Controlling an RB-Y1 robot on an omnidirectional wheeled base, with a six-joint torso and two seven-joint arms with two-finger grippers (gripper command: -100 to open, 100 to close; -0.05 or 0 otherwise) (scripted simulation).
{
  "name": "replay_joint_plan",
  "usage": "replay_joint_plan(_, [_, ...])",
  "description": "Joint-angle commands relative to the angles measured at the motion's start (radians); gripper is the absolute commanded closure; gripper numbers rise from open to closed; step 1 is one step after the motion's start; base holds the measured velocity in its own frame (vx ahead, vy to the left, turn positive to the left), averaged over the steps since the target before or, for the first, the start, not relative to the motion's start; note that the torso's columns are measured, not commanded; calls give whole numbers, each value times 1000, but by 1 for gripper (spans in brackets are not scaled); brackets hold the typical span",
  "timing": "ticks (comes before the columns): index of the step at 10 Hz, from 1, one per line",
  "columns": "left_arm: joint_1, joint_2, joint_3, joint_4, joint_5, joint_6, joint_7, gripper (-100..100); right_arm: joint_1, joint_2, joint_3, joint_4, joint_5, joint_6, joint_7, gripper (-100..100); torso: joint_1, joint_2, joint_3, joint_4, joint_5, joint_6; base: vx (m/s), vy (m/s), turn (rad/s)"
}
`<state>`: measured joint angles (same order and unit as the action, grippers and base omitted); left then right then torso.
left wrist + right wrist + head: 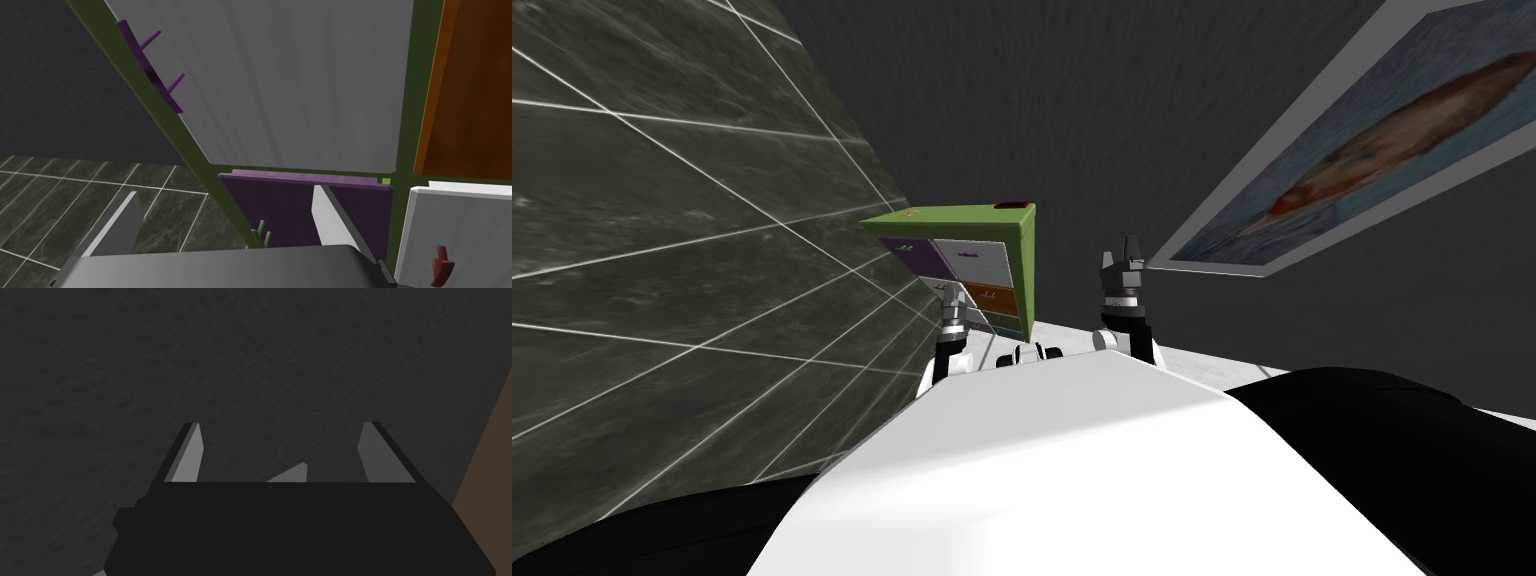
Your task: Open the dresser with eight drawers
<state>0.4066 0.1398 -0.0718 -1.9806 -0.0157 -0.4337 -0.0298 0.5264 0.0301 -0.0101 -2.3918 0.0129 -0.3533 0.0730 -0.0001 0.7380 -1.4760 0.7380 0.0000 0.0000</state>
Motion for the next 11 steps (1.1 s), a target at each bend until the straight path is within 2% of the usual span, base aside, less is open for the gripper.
replay_joint_plan(1, [-19,-12,-9,55,-8,-1,-6,-100,0,0,0,0,0,0,0,0,0,0,0,0,0,0,4,4,-52])
replay_joint_plan(11, [-76,-14,-51,278,-46,-22,-28,-100,0,0,0,0,0,0,0,0,0,0,0,0,0,0,4,4,-50])
